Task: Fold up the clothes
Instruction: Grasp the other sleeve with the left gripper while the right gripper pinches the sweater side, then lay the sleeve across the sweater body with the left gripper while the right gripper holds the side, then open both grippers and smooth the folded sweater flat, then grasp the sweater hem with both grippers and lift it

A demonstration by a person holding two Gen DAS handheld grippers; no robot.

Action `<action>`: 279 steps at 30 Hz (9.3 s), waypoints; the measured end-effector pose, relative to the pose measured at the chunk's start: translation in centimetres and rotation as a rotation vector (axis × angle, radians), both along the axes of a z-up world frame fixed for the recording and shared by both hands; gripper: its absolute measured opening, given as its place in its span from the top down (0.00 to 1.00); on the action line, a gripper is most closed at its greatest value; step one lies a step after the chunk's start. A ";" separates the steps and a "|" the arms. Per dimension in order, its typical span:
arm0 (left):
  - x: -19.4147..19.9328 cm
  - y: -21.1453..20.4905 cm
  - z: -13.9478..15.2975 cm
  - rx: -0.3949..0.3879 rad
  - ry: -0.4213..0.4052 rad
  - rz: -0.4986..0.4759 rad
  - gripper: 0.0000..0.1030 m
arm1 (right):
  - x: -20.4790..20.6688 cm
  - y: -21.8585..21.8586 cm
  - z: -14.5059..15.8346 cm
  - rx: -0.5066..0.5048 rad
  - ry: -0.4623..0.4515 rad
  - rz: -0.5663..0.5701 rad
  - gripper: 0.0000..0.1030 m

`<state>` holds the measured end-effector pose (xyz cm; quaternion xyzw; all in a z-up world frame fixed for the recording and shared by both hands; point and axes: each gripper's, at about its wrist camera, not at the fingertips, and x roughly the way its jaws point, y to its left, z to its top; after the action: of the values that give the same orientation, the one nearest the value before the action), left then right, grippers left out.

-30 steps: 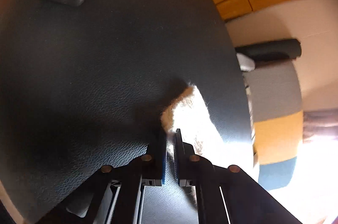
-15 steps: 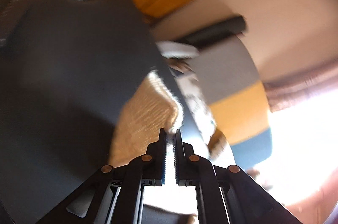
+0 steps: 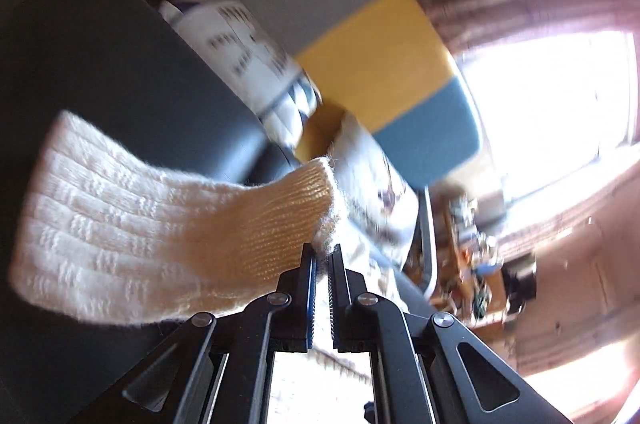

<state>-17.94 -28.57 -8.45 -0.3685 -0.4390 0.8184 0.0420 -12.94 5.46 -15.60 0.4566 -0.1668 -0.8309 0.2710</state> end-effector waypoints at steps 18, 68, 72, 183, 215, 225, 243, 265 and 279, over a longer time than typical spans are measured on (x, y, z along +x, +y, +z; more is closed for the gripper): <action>-2.0 7.0 -4.3 0.051 -0.131 -0.248 0.78 | -8.0 -3.2 -5.7 -0.380 -0.328 -0.089 0.74; 4.9 -0.1 -11.0 0.521 -0.084 0.199 0.54 | -11.4 0.6 17.0 -0.085 0.256 -0.184 0.95; 3.8 0.8 -11.2 0.480 -0.107 0.193 0.54 | -11.4 5.2 15.0 -0.089 0.211 -0.255 0.95; -2.0 7.5 -5.9 -0.384 -0.064 -0.164 0.66 | -10.4 5.7 0.0 0.270 0.105 -0.121 0.81; -6.0 4.5 -8.0 -0.440 -0.051 -0.228 0.68 | -9.6 8.7 -4.7 0.244 0.111 -0.199 0.83; -3.6 4.1 -6.5 -0.396 -0.047 -0.127 0.69 | -9.5 9.2 -4.4 0.208 0.089 -0.202 0.83; 21.8 2.2 -6.1 -0.283 -0.018 -0.227 0.45 | 12.4 26.7 -2.8 -0.229 -0.222 -0.353 0.72; 27.2 6.2 -8.4 -0.399 -0.045 -0.320 0.33 | 18.2 22.9 -7.7 -0.396 -0.344 -0.224 0.69; 26.5 6.3 -8.9 -0.404 -0.086 -0.306 0.85 | 18.8 22.2 -8.1 -0.439 -0.337 -0.201 0.69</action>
<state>8.59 -22.31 -17.33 -0.4659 -0.2069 0.8573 0.0722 5.85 27.69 -23.72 0.4997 -0.4298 -0.7100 0.2481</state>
